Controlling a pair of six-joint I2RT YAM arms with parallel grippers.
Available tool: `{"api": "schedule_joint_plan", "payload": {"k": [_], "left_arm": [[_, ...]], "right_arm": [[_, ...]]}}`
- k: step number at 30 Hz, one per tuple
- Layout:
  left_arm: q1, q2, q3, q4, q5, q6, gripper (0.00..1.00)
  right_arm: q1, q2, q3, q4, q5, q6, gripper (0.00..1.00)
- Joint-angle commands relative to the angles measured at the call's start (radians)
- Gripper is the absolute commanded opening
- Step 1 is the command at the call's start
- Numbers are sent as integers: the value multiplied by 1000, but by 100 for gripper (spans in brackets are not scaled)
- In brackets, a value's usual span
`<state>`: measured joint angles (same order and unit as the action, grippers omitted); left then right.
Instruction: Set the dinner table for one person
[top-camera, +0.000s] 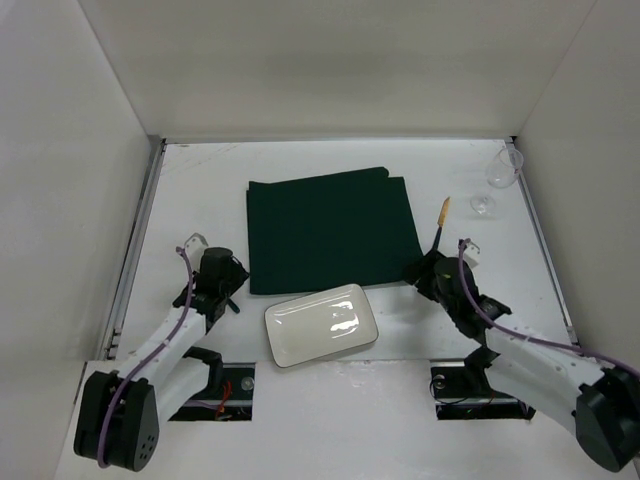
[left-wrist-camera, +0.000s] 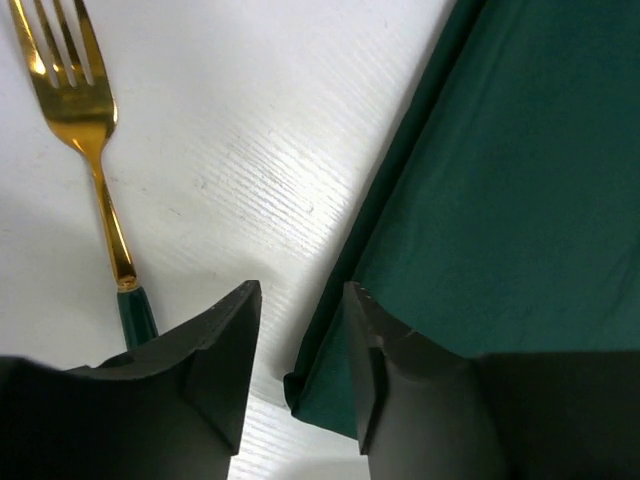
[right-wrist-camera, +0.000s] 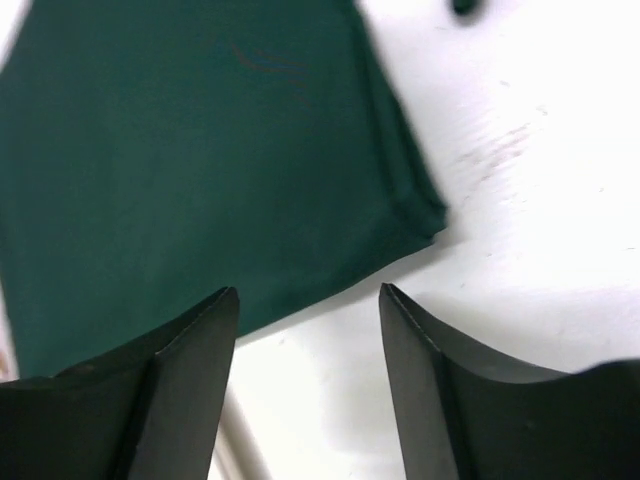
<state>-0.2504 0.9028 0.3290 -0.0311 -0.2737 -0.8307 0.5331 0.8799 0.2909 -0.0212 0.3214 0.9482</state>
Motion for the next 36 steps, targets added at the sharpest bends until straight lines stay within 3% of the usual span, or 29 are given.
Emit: {"api": "schedule_joint_plan", "payload": {"k": [1, 6, 9, 14, 19, 28, 36], "left_arm": [[-29, 34, 39, -23, 4, 25, 38], [-95, 137, 76, -6, 10, 34, 39], [-111, 177, 77, 20, 2, 33, 33], [-99, 237, 84, 62, 2, 31, 15], [-54, 274, 84, 115, -2, 25, 6], [0, 337, 107, 169, 5, 30, 4], [3, 272, 55, 157, 11, 16, 17]], "right_arm": [[47, -132, 11, -74, 44, -48, 66], [84, -286, 14, -158, 42, -40, 69], [87, -309, 7, -163, 25, -42, 66], [182, -187, 54, -145, -16, -86, 62], [359, -23, 116, -109, -22, -127, 72], [449, 148, 108, 52, -153, -111, 73], [446, 214, 33, 179, -215, -74, 65]]}}
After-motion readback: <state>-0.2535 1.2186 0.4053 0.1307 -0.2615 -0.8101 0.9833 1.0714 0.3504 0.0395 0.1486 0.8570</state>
